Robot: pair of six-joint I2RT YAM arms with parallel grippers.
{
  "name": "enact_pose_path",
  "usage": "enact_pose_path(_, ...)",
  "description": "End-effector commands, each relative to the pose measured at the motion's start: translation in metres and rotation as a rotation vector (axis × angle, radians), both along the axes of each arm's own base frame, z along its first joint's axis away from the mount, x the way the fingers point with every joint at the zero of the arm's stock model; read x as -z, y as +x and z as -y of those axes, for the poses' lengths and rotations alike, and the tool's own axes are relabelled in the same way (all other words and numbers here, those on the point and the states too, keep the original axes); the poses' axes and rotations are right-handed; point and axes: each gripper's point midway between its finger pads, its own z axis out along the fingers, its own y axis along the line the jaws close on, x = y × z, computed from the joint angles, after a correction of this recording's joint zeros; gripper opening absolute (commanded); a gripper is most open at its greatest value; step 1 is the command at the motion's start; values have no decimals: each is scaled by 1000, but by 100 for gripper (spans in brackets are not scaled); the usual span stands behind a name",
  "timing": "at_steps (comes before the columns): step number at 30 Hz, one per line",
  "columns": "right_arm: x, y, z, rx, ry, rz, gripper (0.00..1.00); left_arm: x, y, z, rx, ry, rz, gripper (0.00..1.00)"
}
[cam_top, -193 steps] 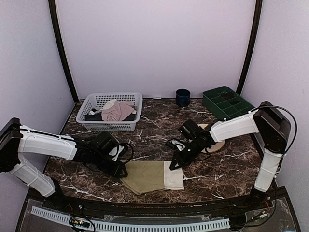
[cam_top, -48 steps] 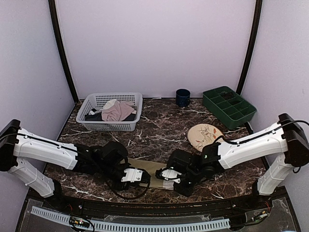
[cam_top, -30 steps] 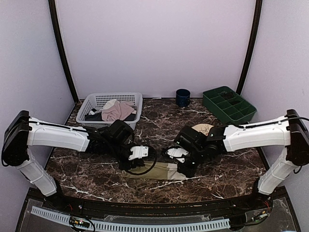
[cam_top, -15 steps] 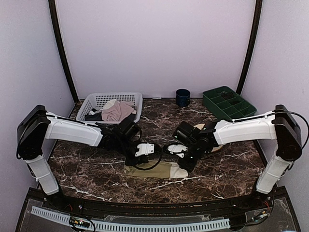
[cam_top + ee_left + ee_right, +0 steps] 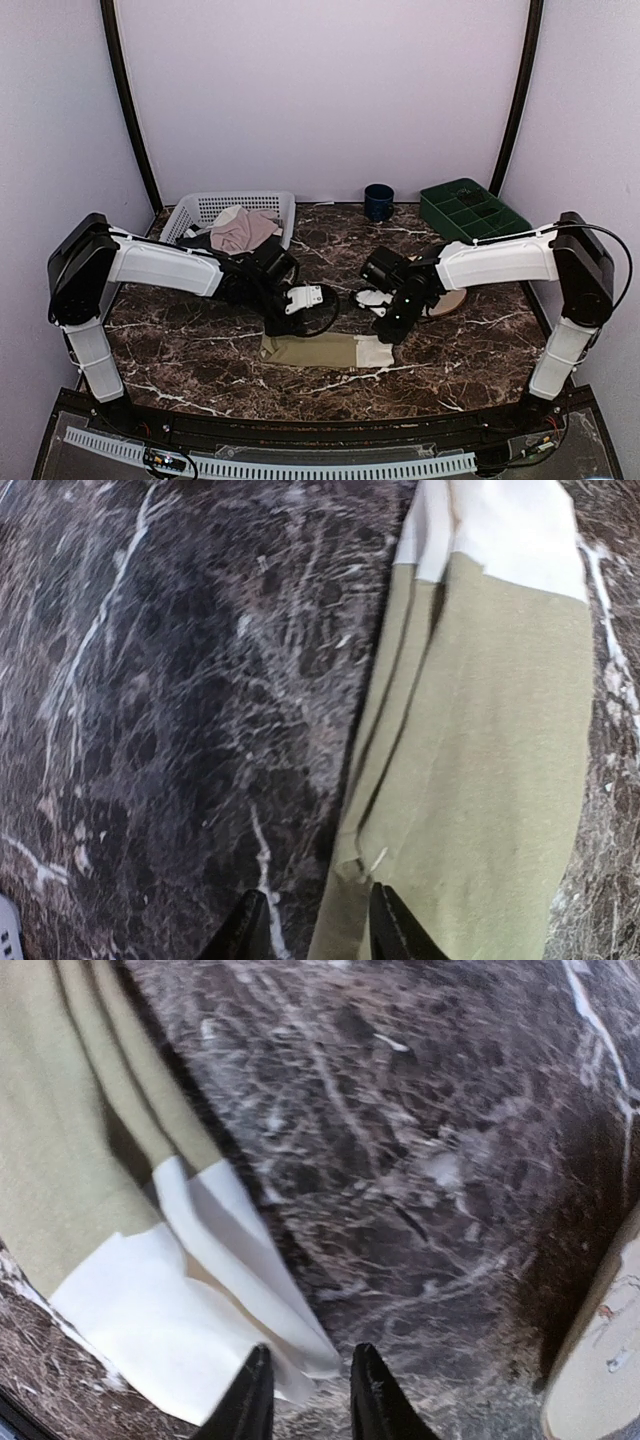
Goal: Roll the underwear
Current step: Fold the underwear at the center of the board, then adjust the underwear at the center of the board.
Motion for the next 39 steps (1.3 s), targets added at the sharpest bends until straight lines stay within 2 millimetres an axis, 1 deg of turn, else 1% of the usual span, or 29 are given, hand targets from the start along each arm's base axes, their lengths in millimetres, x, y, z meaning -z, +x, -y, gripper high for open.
enact_pose_path(1, -38, 37, 8, 163, 52, 93, 32, -42, 22, -18, -267, -49, -3, 39)
enact_pose_path(2, -46, 41, 8, 181, 77, 97, 33, -47, 22, -22, -309, -60, -13, 39)
enact_pose_path(4, -55, 40, 1, 184, 139, 77, 37, -58, 15, -26, -377, -101, -62, 42)
enact_pose_path(6, -60, 33, -10, 161, 204, 33, 39, -67, 4, -30, -449, -155, -132, 45)
enact_pose_path(8, -60, 24, -22, 141, 259, -28, 40, -72, -11, -32, -493, -205, -215, 47)
enact_pose_path(11, -54, 13, -36, 118, 310, -121, 38, -72, -39, -34, -522, -242, -297, 47)
enact_pose_path(15, -43, 11, -46, 121, 322, -177, 33, -53, -81, -29, -542, -196, -415, 40)
enact_pose_path(17, -37, 13, -47, 127, 314, -186, 32, -42, -97, -28, -572, -180, -474, 37)
enact_pose_path(18, -35, 14, -47, 130, 311, -188, 31, -34, -104, -29, -610, -179, -516, 35)
enact_pose_path(21, -31, 20, -42, 148, 297, -189, 29, -21, -109, -35, -685, -179, -561, 31)
enact_pose_path(23, -31, 25, -38, 162, 298, -189, 28, -14, -105, -42, -741, -161, -546, 28)
enact_pose_path(26, -33, 31, -31, 182, 305, -186, 27, -3, -93, -49, -793, -123, -511, 26)
enact_pose_path(29, -32, 34, -21, 202, 296, -187, 25, 16, -75, -62, -867, -60, -521, 25)
enact_pose_path(31, -31, 38, -14, 223, 290, -185, 23, 22, -61, -70, -901, -40, -519, 24)
enact_pose_path(32, -30, 38, -11, 228, 289, -185, 22, 23, -53, -72, -911, -35, -509, 24)
enact_pose_path(35, -28, 41, -5, 244, 282, -187, 19, 20, -22, -69, -895, -35, -467, 24)
enact_pose_path(37, -25, 42, -3, 245, 271, -188, 18, 19, 3, -65, -886, -34, -433, 24)
enact_pose_path(39, -22, 40, -4, 239, 273, -202, 17, 13, 32, -54, -866, -49, -417, 26)
